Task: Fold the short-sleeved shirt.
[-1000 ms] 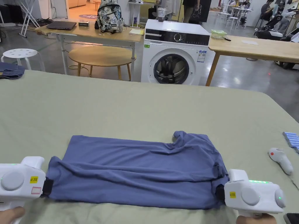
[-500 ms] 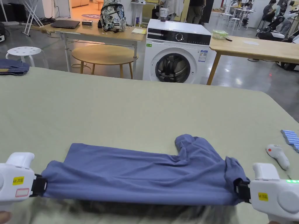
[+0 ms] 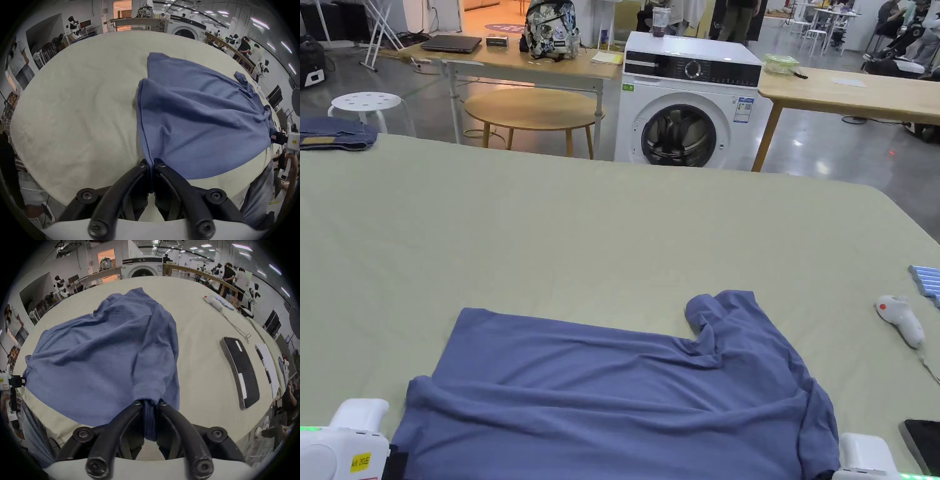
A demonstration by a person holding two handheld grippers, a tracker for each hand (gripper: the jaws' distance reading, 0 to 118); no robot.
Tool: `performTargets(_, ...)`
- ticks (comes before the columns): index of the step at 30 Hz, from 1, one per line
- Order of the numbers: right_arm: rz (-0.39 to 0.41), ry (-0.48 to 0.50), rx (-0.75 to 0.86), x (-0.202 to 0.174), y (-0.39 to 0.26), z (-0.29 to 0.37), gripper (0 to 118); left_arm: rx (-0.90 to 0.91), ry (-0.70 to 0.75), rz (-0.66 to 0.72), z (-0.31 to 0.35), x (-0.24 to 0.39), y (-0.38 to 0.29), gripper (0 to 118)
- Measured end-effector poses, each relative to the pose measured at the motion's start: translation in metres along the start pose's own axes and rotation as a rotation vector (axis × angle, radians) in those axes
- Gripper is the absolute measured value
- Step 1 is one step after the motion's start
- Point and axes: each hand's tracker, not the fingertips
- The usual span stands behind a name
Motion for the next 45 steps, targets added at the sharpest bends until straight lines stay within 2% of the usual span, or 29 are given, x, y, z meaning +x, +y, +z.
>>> performTargets(3,0.022,-0.019,0.011,-0.003,0.003,0.005,15,0.002,0.001,0.001,0.004,0.002,0.003,0)
performTargets(4,0.041,-0.049,0.013,-0.005,0.005,0.008,21,0.0,-0.001,-0.005,0.006,0.001,0.005,0)
performTargets(6,0.055,-0.094,0.015,-0.009,0.011,0.017,42,-0.001,-0.014,0.005,0.014,0.003,0.01,0)
performTargets(7,0.053,-0.102,0.027,-0.011,0.015,0.024,58,-0.001,-0.024,0.016,0.018,0.003,0.013,1)
performTargets(8,0.051,-0.11,0.053,-0.012,0.018,0.03,65,0.012,-0.029,0.028,0.023,0.004,0.016,5)
performTargets(10,0.057,-0.116,0.115,-0.017,0.029,0.045,65,0.067,-0.021,0.03,0.034,0.008,0.025,20)
performTargets(13,0.064,-0.115,0.203,-0.029,0.046,0.06,67,0.133,-0.044,0.037,0.048,0.016,0.043,33)
performTargets(18,0.03,-0.071,0.421,-0.058,0.064,0.068,67,0.319,-0.041,-0.002,0.065,0.04,0.068,34)
performTargets(20,0.019,-0.05,0.509,-0.071,0.068,0.071,65,0.415,-0.023,-0.025,0.071,0.051,0.073,34)
performTargets(21,0.016,-0.05,0.552,-0.078,0.07,0.073,60,0.478,0.005,-0.037,0.074,0.057,0.074,34)
performTargets(23,0.015,-0.043,0.638,-0.093,0.072,0.077,26,0.577,0.05,-0.06,0.083,0.069,0.074,28)
performTargets(24,0.019,-0.045,0.671,-0.099,0.073,0.079,12,0.626,0.067,-0.064,0.086,0.074,0.074,19)
performTargets(25,0.015,-0.047,0.697,-0.105,0.075,0.08,9,0.665,0.081,-0.071,0.088,0.078,0.074,5)
performTargets(27,-0.001,-0.021,0.745,-0.112,0.078,0.08,0,0.733,0.127,-0.084,0.092,0.086,0.074,0)
performTargets(32,-0.002,-0.004,0.806,-0.129,0.085,0.082,0,0.792,0.143,-0.094,0.099,0.092,0.082,0)
performTargets(35,0.001,0.027,0.807,-0.133,0.093,0.08,0,0.755,0.135,-0.077,0.093,0.082,0.1,0)
performTargets(41,0.028,0.038,0.782,-0.139,0.106,0.068,0,0.491,0.038,-0.026,0.056,0.045,0.162,0)
performTargets(45,0.04,0.042,0.739,-0.136,0.115,0.054,0,0.288,-0.039,0.003,0.004,0.011,0.218,0)
